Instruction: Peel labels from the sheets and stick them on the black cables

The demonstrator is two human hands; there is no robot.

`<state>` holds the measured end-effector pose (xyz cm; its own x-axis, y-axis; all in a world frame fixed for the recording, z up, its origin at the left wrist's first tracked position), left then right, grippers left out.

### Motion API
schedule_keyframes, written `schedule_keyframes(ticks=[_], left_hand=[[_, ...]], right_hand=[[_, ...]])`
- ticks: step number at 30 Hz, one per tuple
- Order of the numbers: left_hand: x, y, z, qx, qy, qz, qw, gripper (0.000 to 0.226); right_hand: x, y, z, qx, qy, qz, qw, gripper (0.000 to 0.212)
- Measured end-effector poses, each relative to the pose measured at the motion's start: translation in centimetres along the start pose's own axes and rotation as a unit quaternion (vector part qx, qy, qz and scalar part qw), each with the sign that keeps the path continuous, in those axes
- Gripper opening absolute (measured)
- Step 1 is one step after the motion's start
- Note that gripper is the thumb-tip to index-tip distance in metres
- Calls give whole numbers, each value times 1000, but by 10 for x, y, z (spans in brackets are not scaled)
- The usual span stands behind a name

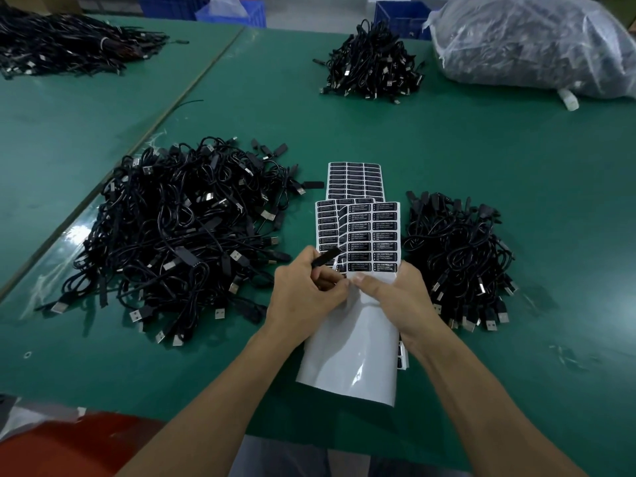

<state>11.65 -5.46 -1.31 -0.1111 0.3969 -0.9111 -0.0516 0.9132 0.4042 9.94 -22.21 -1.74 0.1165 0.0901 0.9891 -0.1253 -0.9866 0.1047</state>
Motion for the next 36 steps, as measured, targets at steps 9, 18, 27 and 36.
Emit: schedule_keyframes(ticks=[9, 18, 27, 36], left_hand=[[0, 1, 1, 2, 11, 22, 1000, 40], [-6, 6, 0, -20, -3, 8, 1000, 33], [-8, 25, -6, -84, 11, -110, 990, 37], [-3, 12, 1, -50, -1, 0, 999, 39]], right_hand=[[-3, 2, 0, -3, -6, -28, 1000, 27], [2, 2, -1, -9, -4, -31, 999, 34], [20, 1, -8, -14, 114, -194, 974, 48], [47, -5, -25, -46, 198, -503, 840, 117]])
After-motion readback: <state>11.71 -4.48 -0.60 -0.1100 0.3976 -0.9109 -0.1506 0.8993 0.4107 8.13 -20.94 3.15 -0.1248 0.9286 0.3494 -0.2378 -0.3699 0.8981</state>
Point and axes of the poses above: each hand's wrist, its own z-axis towards the middle knuckle, its own y-axis out of the back of the hand, x = y × z, the point moved 7 cm from there along z, towards the middle knuckle, and after that the axes turned 15 degrees about y, right-handed, at the moved point
